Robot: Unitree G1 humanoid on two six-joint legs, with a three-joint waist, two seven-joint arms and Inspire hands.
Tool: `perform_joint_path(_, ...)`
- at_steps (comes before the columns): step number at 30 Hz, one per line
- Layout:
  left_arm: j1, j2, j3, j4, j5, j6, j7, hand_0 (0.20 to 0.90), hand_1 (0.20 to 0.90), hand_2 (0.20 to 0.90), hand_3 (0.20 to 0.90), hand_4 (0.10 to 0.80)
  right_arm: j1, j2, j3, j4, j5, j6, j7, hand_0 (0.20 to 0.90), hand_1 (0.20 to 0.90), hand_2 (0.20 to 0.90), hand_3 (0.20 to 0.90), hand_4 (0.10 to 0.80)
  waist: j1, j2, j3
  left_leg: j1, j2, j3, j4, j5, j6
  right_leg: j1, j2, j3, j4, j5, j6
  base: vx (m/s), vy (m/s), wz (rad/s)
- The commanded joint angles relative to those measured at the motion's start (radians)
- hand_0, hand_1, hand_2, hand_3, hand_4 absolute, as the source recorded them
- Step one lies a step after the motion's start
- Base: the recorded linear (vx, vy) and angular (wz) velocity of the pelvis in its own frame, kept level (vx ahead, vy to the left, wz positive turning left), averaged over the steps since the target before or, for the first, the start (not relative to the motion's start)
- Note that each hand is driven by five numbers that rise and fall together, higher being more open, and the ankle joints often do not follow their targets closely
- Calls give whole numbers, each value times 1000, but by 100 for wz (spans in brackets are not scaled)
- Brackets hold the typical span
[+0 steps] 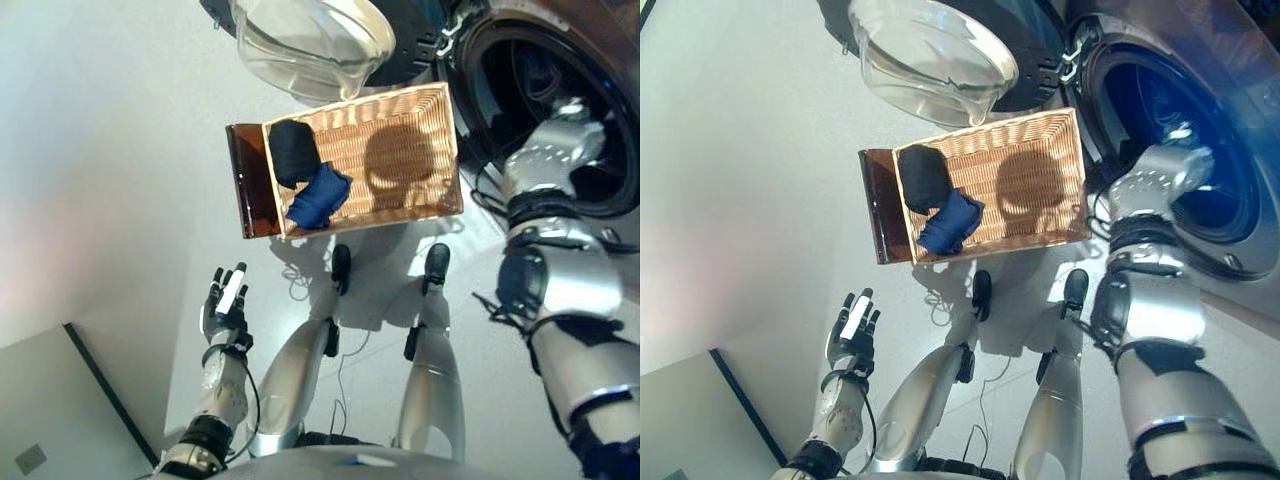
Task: Pick up the clothes and place them into the washing machine
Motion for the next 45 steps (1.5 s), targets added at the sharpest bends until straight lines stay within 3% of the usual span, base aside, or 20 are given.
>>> perform_joint_path(1, 41, 66, -41, -11, 2, -45, -4, 900, 900, 900, 900, 800, -161, -195, 140, -25, -28, -58, 45, 200, 200, 200, 200, 300, 16, 39, -61, 31, 33, 2, -8, -84, -100, -14, -45, 30, 111, -136, 28, 0, 0, 0)
perform_joint_path(10, 35, 74, -55, -21, 9, -46, -8, 900, 900, 900, 900, 800, -229, -268, 200, 28, -16, -40, 40, 200, 200, 200, 200, 300, 23, 48, -72, 20, 28, -2, -8, -81, -102, -25, -44, 34, 113, -136, 28, 3, -2, 4)
perform_joint_path(11, 36, 74, -54, -22, 8, -47, -8, 900, 900, 900, 900, 800, -233, -271, 205, 39, -26, -31, 34, 900, 900, 900, 900, 800, 23, 48, -71, 19, 29, -2, -8, -81, -103, -26, -44, 34, 114, -136, 27, 0, 0, 0)
perform_joint_path(45, 18, 77, -32, 2, 5, -42, 21, 900, 900, 900, 900, 800, -217, -192, 166, 77, -13, -28, -28, 900, 900, 900, 900, 800, 17, 37, -74, 27, 26, -1, -8, -80, -98, -6, -36, 42, 103, -133, 20, 0, 0, 0)
